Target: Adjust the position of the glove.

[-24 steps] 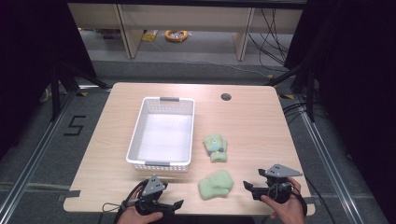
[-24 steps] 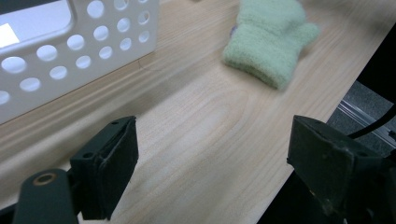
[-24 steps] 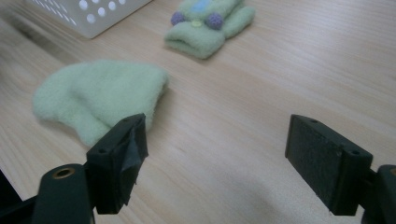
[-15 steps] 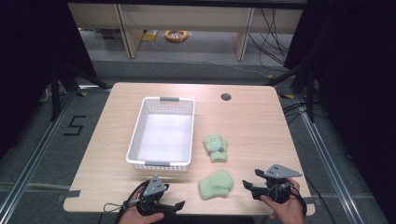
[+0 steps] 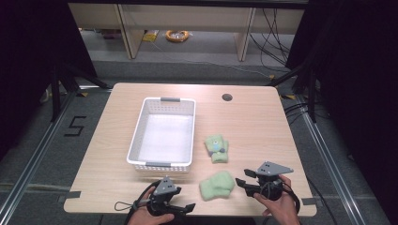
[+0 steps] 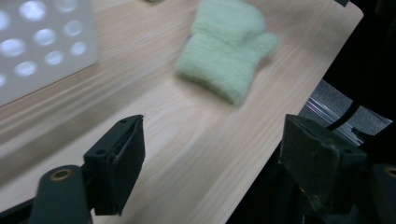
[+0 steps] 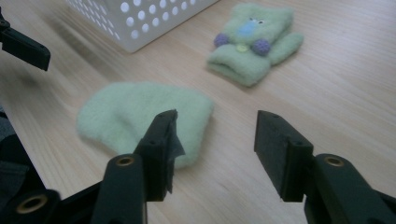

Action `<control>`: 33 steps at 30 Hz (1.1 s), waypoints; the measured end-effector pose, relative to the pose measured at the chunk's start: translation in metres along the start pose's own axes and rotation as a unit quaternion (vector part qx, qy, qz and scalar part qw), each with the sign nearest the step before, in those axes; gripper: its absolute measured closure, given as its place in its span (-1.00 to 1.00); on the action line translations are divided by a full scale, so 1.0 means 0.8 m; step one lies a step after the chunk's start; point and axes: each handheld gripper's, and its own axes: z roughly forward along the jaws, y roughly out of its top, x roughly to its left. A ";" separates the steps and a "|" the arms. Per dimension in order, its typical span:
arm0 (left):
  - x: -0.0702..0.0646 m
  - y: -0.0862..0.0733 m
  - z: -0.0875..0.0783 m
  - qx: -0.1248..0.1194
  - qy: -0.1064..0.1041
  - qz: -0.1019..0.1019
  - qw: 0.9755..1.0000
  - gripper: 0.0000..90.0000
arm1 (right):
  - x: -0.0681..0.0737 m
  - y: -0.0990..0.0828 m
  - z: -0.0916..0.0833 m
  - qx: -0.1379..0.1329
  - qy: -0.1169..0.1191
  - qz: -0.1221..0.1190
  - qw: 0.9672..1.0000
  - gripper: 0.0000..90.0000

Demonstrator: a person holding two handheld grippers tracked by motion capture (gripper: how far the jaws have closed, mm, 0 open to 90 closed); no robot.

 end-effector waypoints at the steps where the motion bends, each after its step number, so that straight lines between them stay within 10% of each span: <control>1: -0.003 0.002 0.004 0.003 -0.002 0.007 1.000 -0.41 | 0.001 0.002 0.003 0.006 0.005 -0.007 1.000 0.17; 8: -0.008 0.015 0.028 0.031 -0.002 0.044 0.999 -0.27 | 0.007 0.015 0.027 0.021 0.017 -0.013 1.000 0.25; 9: -0.011 0.015 0.033 0.021 0.001 0.023 1.000 -0.26 | 0.004 0.017 0.031 0.023 0.019 -0.022 0.999 0.25; 24: -0.018 0.030 0.073 0.057 0.022 0.040 0.997 -0.07 | 0.003 0.017 0.059 0.071 0.044 -0.016 0.996 0.28; 33: -0.018 0.035 0.075 0.051 0.044 0.072 0.995 0.64 | 0.004 0.007 0.063 0.078 0.055 0.015 0.995 0.63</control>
